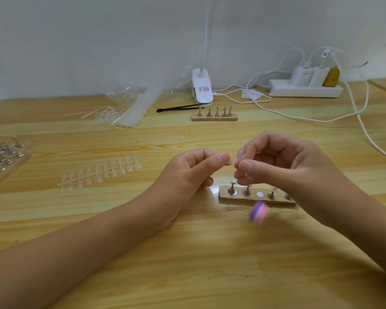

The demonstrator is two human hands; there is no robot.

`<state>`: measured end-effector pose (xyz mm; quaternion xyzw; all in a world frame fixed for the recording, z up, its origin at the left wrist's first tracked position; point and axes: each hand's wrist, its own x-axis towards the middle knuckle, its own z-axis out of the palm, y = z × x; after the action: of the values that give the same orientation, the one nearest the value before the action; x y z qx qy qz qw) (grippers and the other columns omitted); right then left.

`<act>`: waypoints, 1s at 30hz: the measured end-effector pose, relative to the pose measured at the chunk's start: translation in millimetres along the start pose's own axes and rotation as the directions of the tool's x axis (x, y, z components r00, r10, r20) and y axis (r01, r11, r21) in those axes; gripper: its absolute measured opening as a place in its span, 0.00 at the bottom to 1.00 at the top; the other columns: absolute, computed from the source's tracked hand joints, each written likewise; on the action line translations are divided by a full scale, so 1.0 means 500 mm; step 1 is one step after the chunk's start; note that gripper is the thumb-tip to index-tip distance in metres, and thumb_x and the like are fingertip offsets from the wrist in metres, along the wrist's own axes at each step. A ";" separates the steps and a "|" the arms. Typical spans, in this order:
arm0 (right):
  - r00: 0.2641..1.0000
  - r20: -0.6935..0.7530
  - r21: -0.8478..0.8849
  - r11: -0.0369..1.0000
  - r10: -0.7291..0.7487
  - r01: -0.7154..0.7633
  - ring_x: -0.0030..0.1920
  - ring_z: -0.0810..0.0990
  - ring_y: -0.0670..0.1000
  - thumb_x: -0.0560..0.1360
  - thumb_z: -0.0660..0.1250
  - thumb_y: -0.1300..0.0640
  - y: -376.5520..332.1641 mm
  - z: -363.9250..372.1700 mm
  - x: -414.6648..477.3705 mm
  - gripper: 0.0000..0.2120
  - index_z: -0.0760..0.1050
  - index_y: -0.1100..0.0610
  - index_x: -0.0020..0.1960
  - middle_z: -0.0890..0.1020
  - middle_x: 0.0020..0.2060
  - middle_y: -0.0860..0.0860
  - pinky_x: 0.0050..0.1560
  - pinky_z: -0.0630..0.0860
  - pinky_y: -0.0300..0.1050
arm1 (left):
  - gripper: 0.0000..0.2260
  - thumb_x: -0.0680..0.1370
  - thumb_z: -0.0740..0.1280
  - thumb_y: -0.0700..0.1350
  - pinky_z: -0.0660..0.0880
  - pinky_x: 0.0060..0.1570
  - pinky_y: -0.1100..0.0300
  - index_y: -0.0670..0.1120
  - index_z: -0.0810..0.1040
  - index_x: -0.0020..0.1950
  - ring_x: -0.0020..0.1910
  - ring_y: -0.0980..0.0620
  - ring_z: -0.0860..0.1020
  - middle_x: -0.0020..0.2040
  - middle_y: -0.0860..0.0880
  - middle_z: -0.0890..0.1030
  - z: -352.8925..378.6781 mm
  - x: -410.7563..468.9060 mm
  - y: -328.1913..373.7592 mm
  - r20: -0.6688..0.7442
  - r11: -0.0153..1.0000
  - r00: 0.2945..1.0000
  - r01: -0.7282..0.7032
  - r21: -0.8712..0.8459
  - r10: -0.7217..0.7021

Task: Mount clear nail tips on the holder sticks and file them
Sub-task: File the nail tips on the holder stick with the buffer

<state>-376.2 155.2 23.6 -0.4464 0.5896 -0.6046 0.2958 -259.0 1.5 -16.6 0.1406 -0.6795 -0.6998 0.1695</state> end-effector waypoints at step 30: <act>0.977 0.107 -0.094 0.977 -0.182 0.192 0.36 0.79 0.47 0.75 0.70 0.49 -0.024 -0.011 -0.012 0.11 0.81 0.48 0.56 0.80 0.35 0.48 0.42 0.78 0.37 | 0.10 0.71 0.71 0.54 0.71 0.37 0.67 0.48 0.86 0.43 0.33 0.60 0.70 0.36 0.54 0.72 -0.004 0.007 0.004 -0.056 0.976 0.997 0.044 -0.212 -0.057</act>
<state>-376.6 164.6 34.8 -0.5439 0.5604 -0.5755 0.2425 -261.0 -1.8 -14.6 0.1606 -0.5921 -0.7674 0.1865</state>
